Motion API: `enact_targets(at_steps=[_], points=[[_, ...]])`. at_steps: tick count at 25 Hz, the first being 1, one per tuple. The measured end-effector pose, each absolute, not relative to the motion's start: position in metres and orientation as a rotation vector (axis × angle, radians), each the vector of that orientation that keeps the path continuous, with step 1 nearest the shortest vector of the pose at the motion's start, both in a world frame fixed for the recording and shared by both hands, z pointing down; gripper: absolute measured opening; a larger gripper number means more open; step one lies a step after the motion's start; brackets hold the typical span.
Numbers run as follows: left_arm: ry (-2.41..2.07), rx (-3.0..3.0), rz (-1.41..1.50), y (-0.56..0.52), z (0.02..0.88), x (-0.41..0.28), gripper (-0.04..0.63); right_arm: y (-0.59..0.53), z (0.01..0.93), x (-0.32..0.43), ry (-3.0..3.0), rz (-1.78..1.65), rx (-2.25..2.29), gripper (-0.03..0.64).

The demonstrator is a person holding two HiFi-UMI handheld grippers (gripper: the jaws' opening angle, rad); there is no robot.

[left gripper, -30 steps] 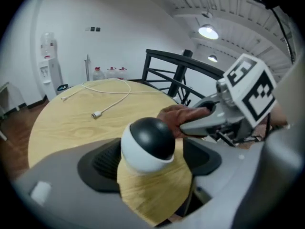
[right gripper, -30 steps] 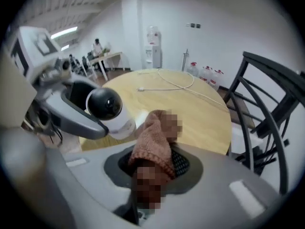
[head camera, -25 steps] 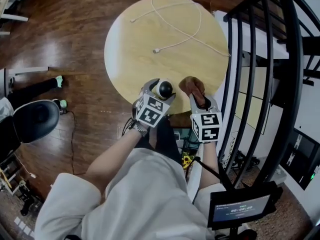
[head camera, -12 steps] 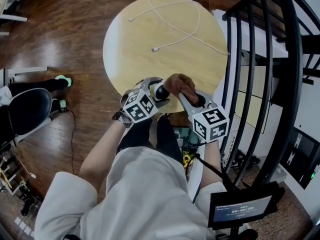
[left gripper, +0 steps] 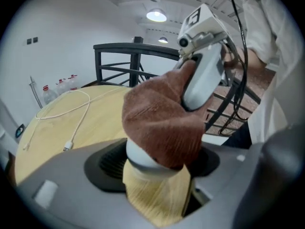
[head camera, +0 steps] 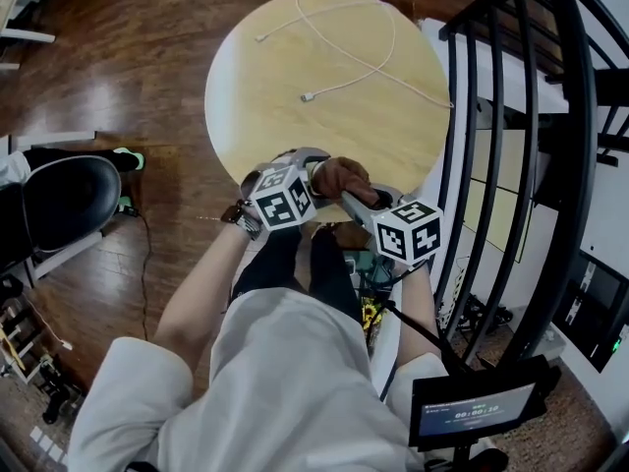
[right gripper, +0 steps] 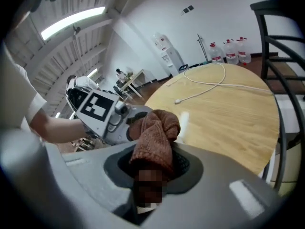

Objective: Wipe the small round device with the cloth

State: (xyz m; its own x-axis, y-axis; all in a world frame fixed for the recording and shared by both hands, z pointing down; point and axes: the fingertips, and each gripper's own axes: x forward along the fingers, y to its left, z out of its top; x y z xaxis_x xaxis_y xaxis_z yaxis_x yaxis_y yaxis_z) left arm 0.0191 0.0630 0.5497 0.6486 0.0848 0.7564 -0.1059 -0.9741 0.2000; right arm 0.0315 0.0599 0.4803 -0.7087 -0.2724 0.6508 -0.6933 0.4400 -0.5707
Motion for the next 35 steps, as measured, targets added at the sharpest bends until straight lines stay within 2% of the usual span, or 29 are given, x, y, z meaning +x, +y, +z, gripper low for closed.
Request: enact_targets(at_steps=[20, 35], points=[[-0.026, 2.629, 1.221, 0.067, 0.539, 0.013, 0.362, 0.045, 0.545, 0.041, -2.007, 1.028, 0.855, 0.086], [-0.011, 2.637, 1.221, 0.07, 0.542, 0.013, 0.364, 0.044, 0.578, 0.044, -1.802, 0.502, 0.825, 0.086]])
